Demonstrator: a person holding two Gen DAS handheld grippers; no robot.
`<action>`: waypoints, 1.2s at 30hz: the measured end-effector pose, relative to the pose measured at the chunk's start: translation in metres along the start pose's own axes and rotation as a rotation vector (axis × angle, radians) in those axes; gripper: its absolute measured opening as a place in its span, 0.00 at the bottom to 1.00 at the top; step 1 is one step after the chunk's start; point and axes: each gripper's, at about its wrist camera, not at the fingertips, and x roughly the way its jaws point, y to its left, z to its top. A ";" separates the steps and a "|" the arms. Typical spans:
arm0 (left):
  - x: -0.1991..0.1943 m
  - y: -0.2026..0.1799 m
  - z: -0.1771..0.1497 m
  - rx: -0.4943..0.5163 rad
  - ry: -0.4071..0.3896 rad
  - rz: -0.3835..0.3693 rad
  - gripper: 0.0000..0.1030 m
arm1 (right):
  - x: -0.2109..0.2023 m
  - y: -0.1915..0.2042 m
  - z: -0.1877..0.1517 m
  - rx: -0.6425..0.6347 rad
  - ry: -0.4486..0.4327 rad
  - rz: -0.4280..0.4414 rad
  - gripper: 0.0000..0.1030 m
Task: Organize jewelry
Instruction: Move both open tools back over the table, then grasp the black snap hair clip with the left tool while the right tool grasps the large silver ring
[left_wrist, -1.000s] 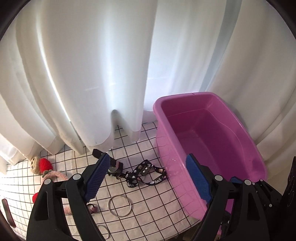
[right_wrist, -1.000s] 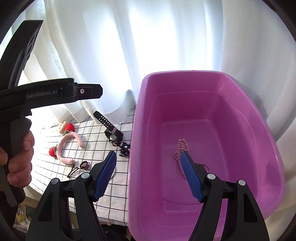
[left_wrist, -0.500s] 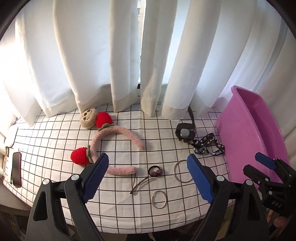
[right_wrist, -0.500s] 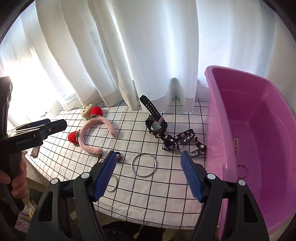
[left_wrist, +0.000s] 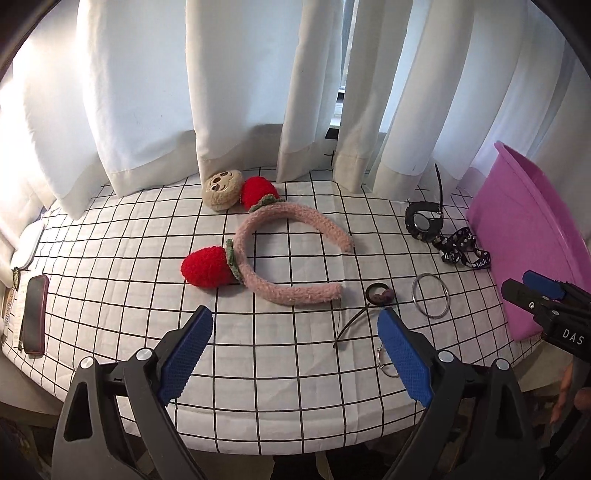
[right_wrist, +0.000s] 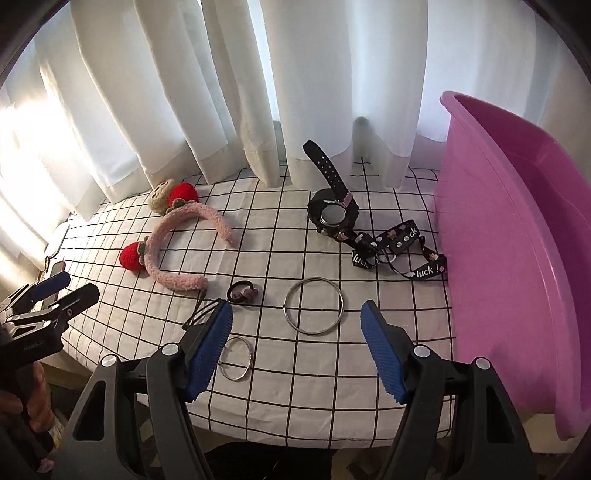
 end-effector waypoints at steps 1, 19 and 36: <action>0.006 0.001 -0.005 0.001 0.007 -0.005 0.87 | 0.006 -0.001 -0.005 0.013 0.013 -0.008 0.67; 0.089 -0.018 -0.056 -0.109 0.041 0.005 0.87 | 0.085 -0.026 -0.041 -0.035 0.057 -0.027 0.67; 0.117 -0.033 -0.056 -0.081 -0.002 0.041 0.87 | 0.120 -0.033 -0.040 -0.063 0.030 0.025 0.67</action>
